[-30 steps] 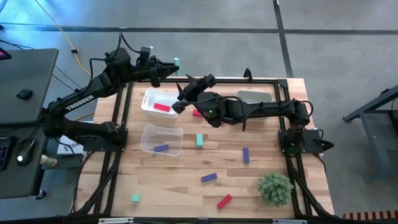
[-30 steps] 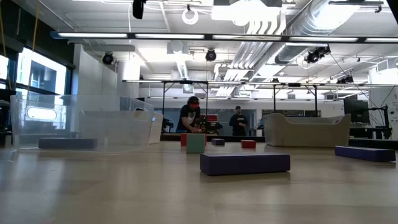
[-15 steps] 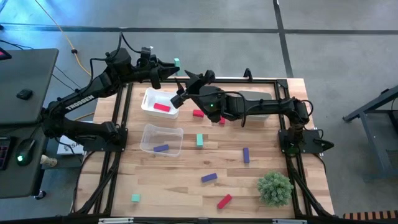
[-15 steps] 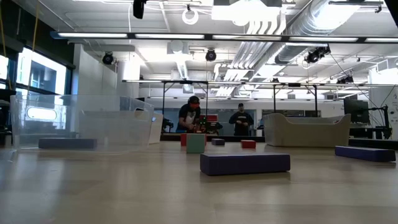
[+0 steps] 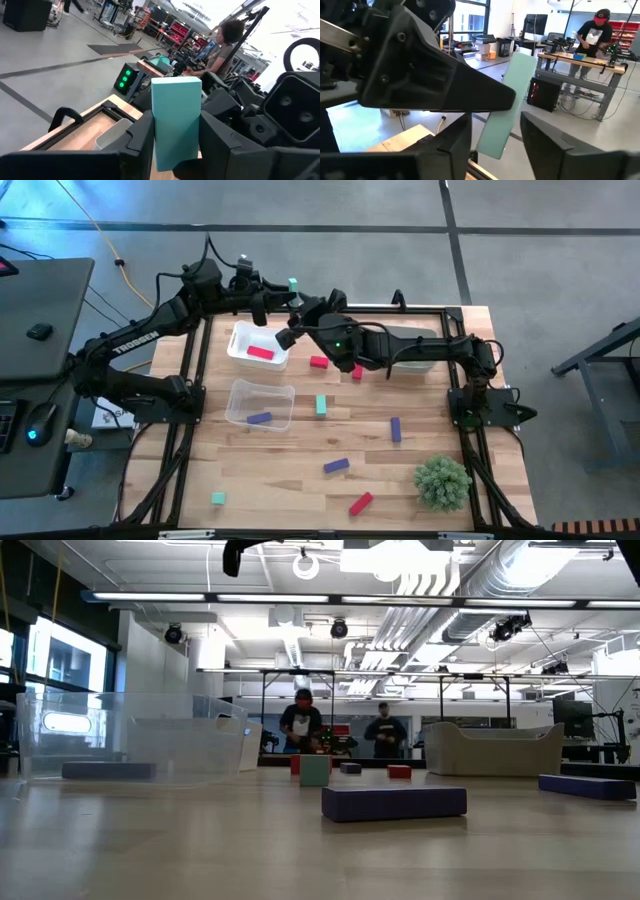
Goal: Sort & place blocks by color
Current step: Put the light blue block into the grey bin
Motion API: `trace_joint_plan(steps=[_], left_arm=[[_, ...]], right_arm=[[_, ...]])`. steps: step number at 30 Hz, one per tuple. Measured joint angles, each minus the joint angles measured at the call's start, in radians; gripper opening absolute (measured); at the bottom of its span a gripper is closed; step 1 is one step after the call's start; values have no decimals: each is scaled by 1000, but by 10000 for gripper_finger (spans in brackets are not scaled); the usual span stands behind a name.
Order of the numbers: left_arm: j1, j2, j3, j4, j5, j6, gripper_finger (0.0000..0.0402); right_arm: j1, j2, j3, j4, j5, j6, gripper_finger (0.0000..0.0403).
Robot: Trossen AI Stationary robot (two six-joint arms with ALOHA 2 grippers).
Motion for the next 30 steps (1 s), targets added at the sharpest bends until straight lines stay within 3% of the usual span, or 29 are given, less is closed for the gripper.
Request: trace_joint_plan(steps=[10,30], left_arm=[[1,-1,0,-5,-8,15,102],[1,0,0,-28,10,67,161]], right_arm=[[-1,0,0,-2,20,-34,32],[0,0,0,-18,14,-62,32]])
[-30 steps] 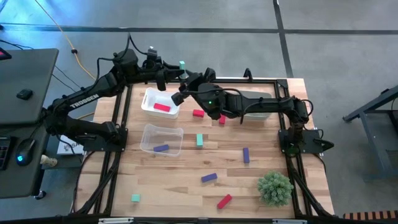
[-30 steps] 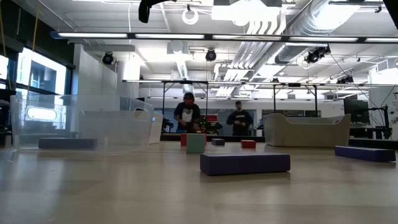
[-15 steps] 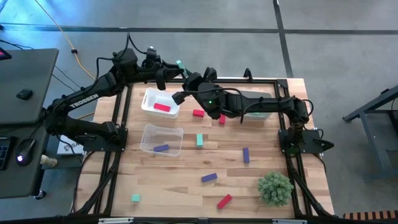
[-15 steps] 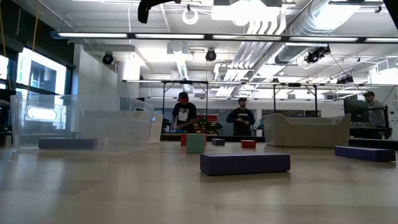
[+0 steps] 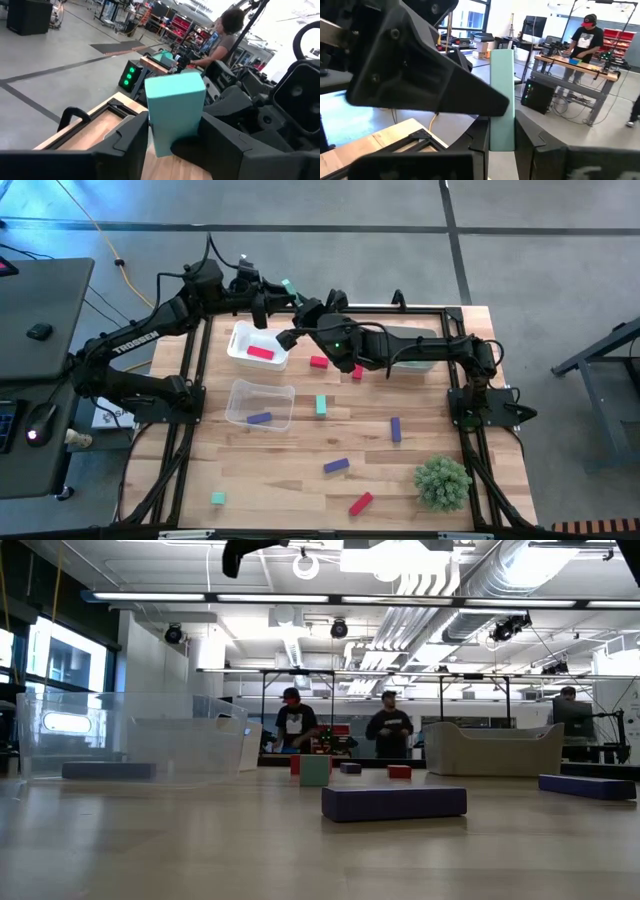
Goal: Sort & place blocks by color
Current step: Put the light blue block into the grey bin
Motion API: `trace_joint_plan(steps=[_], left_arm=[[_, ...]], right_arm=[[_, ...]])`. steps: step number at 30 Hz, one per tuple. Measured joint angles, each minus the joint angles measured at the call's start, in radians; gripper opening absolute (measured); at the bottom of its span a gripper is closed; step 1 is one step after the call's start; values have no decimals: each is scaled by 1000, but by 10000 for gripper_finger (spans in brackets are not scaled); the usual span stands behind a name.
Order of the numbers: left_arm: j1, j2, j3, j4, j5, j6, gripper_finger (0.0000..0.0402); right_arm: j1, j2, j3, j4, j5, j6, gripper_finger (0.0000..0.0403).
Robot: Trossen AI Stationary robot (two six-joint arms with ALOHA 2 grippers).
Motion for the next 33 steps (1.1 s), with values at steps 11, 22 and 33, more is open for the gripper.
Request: trace_joint_plan(steps=[11,22,33], left_arm=[[9,0,0,0,8,1,207],[40,-1,0,-24,6,25,209],[40,-1,0,-43,-1,45,209]], right_arm=[[2,0,0,-80,137,-21,32],[-5,-32,0,-412,226,78,32],[-52,-32,0,-801,74,116,32]])
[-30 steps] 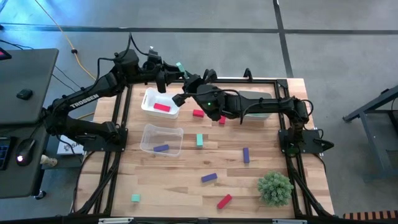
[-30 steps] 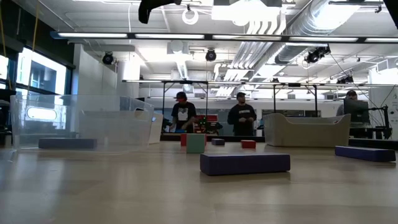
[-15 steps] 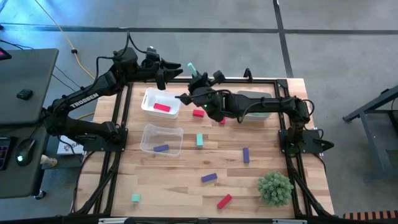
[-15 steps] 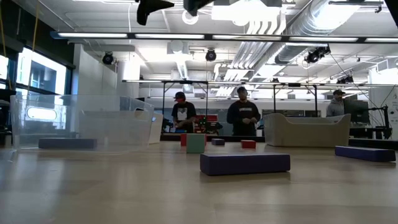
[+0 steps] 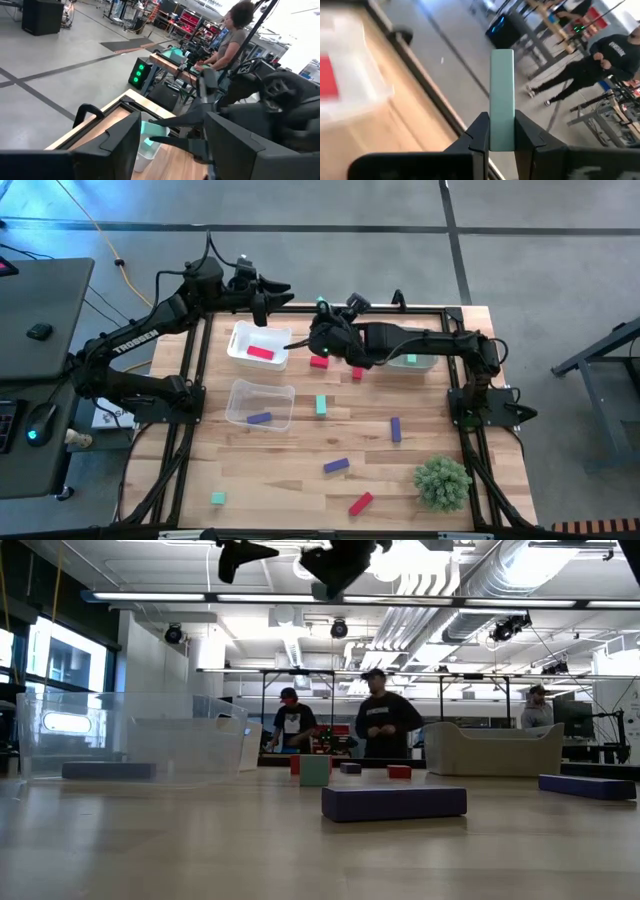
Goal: Sort & place blocks by color
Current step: Put the light blue block into the grey bin
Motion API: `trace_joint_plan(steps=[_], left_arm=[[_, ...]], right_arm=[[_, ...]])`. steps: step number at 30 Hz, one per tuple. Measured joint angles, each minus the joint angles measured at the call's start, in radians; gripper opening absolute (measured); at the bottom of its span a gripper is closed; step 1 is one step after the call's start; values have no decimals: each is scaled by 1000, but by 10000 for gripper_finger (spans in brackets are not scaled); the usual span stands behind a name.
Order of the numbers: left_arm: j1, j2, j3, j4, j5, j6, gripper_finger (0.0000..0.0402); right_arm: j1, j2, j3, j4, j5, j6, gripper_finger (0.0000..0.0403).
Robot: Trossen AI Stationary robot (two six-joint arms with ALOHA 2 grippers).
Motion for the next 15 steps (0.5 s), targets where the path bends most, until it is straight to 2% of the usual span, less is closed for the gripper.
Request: trace_joint_plan(steps=[8,15], left_arm=[[0,0,0,-9,-1,0,209],[0,0,0,-9,-1,0,209]], right_arm=[[-57,0,0,-274,-127,47,32],[-85,0,-2,-562,-130,225,32]])
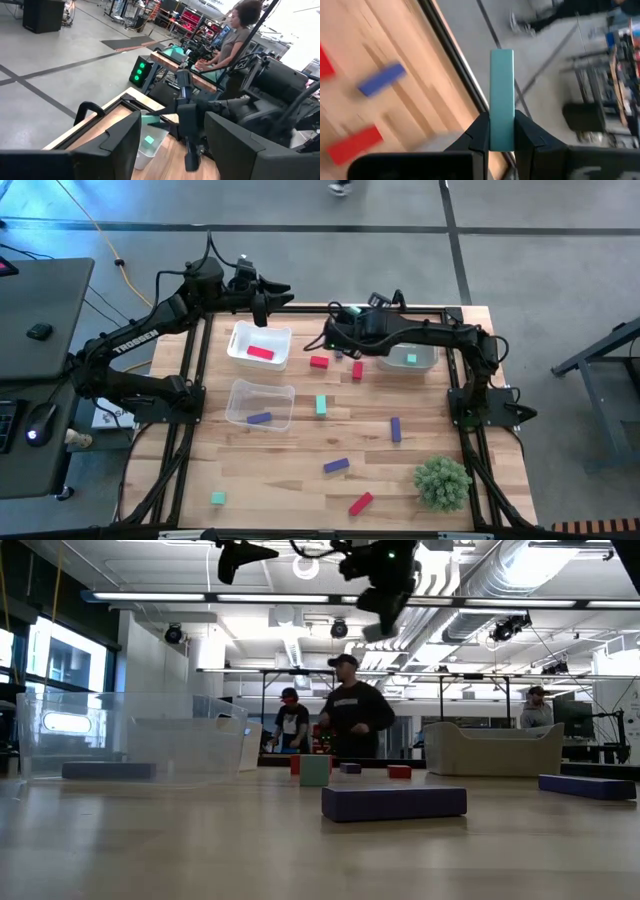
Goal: Sort & place blocks by color
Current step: Put the light blue block into the grey bin
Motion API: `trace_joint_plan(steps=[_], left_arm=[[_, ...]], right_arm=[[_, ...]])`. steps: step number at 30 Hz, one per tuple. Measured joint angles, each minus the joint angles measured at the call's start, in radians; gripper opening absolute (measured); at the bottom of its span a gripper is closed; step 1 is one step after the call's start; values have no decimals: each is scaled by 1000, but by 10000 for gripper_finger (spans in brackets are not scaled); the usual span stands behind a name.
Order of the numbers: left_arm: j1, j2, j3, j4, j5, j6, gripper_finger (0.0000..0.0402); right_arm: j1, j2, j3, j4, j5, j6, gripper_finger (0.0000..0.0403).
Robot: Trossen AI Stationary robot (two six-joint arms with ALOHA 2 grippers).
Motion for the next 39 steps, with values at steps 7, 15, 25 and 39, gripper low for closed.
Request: trace_joint_plan(steps=[7,15,25,39], left_arm=[[0,0,0,0,0,0,209],[0,0,0,0,-3,0,209],[-1,3,0,1,-4,0,209],[-1,3,0,1,-4,0,209]], right_arm=[[-7,-8,-42,-163,67,192,32],[-30,-69,-250,-149,22,296,32],[-132,-249,-524,35,-99,353,32],[-344,-358,-749,331,-434,240,32]])
